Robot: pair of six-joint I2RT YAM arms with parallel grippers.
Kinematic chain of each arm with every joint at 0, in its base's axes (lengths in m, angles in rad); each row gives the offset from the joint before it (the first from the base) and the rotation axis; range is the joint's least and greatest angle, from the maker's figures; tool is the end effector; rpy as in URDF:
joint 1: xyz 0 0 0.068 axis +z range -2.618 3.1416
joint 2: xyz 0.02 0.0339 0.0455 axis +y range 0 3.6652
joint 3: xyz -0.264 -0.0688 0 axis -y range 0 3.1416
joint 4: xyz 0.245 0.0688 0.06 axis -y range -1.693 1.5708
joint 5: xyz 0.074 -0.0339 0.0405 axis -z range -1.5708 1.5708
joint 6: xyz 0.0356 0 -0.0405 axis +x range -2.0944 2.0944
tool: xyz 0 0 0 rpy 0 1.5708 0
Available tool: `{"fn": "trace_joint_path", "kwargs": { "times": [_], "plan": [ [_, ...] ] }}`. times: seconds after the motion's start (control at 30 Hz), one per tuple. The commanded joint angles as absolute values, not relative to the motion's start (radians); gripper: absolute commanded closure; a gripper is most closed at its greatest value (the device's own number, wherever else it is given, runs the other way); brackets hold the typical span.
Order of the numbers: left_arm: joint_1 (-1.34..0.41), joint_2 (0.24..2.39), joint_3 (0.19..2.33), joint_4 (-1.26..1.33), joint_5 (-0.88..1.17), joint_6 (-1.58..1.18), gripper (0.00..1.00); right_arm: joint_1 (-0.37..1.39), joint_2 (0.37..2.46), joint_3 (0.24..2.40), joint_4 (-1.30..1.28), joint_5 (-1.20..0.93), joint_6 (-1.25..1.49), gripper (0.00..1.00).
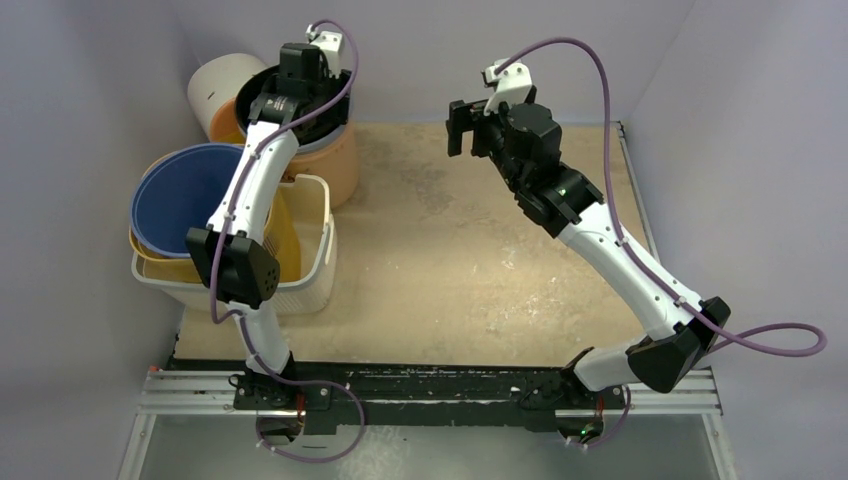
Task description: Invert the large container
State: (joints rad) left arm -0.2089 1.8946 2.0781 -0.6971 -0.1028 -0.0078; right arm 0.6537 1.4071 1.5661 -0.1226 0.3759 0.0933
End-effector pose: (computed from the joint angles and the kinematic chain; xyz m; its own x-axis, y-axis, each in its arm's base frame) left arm 0.4207 -0.0854 0.4137 -0.4816 0.0942 -0.8713 0.1151 0.9924 0.0436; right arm 0.2591 0.1821 0.4759 0.0032 0.1116 -0.9937 -0.2759 0.9553 0.1064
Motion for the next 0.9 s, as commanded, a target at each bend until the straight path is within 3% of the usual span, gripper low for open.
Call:
{"fn": "trace_joint_path", "kwargs": {
  "times": [0.0, 0.17, 0.3, 0.43, 0.67, 0.87],
  "plan": [
    [-0.187, 1.898, 2.113, -0.676, -0.111, -0.029, 0.45, 0.645, 1.402, 1.569, -0.088, 0.386, 0.096, 0.05],
    [-0.187, 1.902, 2.103, -0.674, -0.109, -0.047, 0.58, 0.64, 1.406, 1.562, -0.093, 0.374, 0.1, 0.06],
    [-0.187, 1.918, 2.09, -0.709, -0.124, -0.058, 0.75, 0.636, 1.406, 1.56, -0.096, 0.374, 0.1, 0.07],
    [-0.187, 1.926, 2.084, -0.72, -0.152, -0.07, 1.0, 0.632, 1.393, 1.543, -0.092, 0.382, 0.105, 0.08],
    [-0.187, 1.934, 2.136, -0.672, -0.258, -0.105, 1.0, 0.628, 1.361, 1.502, -0.086, 0.397, 0.144, 0.1],
    [-0.189, 1.961, 2.336, -0.64, -0.303, -0.172, 1.0, 0.625, 1.348, 1.499, -0.093, 0.427, 0.156, 0.12]
  ]
}}
